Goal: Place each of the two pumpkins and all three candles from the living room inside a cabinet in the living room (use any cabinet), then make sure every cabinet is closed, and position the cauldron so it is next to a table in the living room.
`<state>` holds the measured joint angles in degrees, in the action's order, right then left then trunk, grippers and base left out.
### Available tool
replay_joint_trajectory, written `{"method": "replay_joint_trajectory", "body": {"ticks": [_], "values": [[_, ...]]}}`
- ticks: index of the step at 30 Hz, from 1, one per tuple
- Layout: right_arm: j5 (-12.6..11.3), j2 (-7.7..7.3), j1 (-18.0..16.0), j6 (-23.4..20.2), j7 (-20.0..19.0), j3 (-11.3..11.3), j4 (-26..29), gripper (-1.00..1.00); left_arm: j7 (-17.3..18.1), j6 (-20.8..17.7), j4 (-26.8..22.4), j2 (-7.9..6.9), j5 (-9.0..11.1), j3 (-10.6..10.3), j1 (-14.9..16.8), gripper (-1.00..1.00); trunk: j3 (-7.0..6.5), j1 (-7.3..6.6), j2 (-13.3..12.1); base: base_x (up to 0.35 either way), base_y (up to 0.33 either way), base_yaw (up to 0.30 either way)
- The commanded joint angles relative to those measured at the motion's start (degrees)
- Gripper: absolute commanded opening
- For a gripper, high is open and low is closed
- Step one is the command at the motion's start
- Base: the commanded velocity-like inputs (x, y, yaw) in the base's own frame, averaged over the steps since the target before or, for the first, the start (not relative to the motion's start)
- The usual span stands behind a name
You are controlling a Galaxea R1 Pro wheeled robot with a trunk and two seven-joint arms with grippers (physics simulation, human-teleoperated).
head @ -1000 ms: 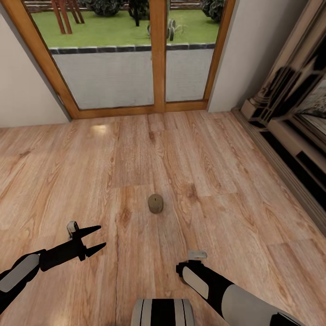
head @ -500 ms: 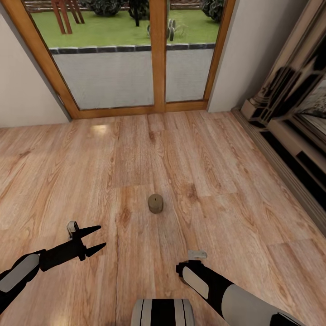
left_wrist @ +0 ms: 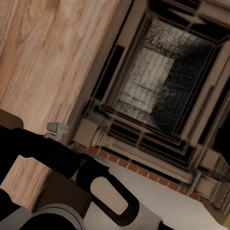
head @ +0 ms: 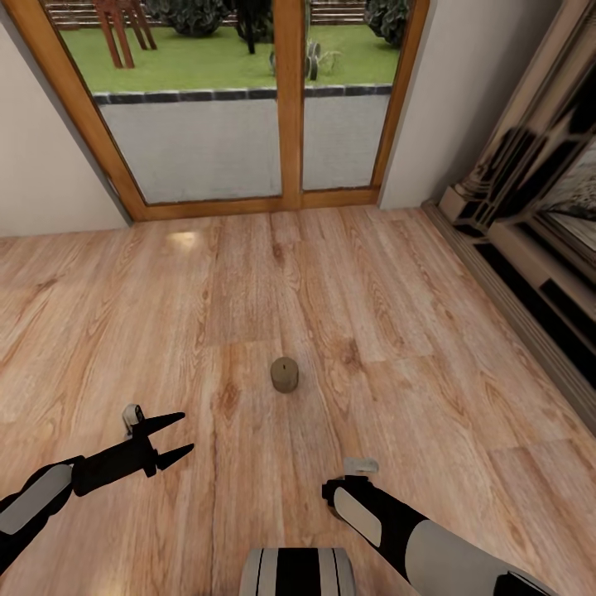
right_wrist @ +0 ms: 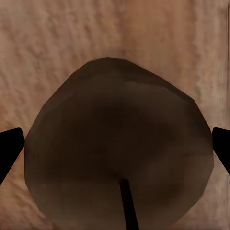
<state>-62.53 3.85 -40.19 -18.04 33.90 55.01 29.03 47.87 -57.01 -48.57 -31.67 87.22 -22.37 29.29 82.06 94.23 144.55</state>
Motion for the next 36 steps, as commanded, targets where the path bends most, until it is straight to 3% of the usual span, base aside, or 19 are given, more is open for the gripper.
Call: {"method": "replay_joint_trajectory", "body": {"ticks": [1, 14, 26, 30, 33, 36], "values": [[-0.3, -0.03, -0.1, -0.2, 0.4, 0.4, 0.1, -1.00, 0.2, -0.2, 0.1, -0.06, 0.2, -0.3, 0.1, 1.00, -0.19, -0.03, 0.0, 0.000, 0.000, 0.000], [-0.4, -0.41, -0.1, 0.0, 0.5, -0.2, 1.3, -1.00, 0.1, -0.1, 0.6, -0.04, -1.7, -0.3, 0.1, 1.00, -3.07, -0.37, -0.2, 0.000, 0.000, 0.000], [-0.8, -0.79, 0.0, -2.2, 1.1, -0.5, 11.1, -1.00, -0.2, 0.1, 1.1, -0.09, -1.8, -0.2, 0.1, 1.00, -5.73, -0.68, -0.3, 0.000, 0.000, 0.000], [-1.7, -3.43, 0.3, -4.5, 1.2, -1.7, 25.8, -1.00, -0.2, 0.1, 1.8, -0.08, -1.9, -0.1, 0.1, 1.00, -6.61, -0.78, -0.4, 0.000, 0.000, 0.000], [-3.8, -8.80, 0.6, -6.5, 2.1, -5.0, 38.1, -1.00, -0.2, 0.1, 2.0, -0.11, -1.9, -0.1, 0.1, 1.00, -7.28, -0.86, -0.4, 0.000, 0.000, 0.000], [-5.9, -12.53, 1.0, -7.0, 4.0, -6.9, 44.4, -1.00, -0.2, 0.1, 2.0, -0.14, -1.9, -0.1, 0.1, 1.00, -7.94, -0.93, -0.5, 0.000, 0.000, 0.000]]}}
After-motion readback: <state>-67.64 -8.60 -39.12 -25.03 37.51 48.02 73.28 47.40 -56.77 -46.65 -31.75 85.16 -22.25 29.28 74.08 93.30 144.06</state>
